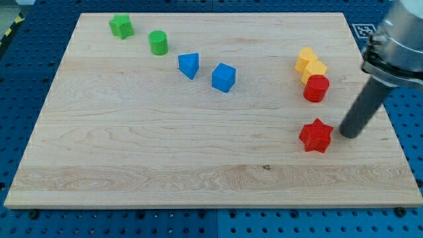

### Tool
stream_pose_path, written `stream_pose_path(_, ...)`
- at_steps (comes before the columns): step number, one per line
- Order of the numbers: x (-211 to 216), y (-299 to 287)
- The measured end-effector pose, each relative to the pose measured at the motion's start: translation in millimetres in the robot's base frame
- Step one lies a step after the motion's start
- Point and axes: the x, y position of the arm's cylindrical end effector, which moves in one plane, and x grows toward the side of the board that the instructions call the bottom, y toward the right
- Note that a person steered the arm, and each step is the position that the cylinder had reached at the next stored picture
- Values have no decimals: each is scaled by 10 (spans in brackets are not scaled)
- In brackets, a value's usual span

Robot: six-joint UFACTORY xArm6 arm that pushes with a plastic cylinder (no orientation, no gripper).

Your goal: Move the red star to the right side

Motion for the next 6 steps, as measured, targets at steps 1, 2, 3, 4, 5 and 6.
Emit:
stream_pose_path(1,-96,-460)
stream_pose_path(2,-99,-938)
stream_pose_path(3,109,-1055)
stream_pose_path(4,389,-555)
stream_pose_path(5,441,-1)
stream_pose_path(6,364,-36)
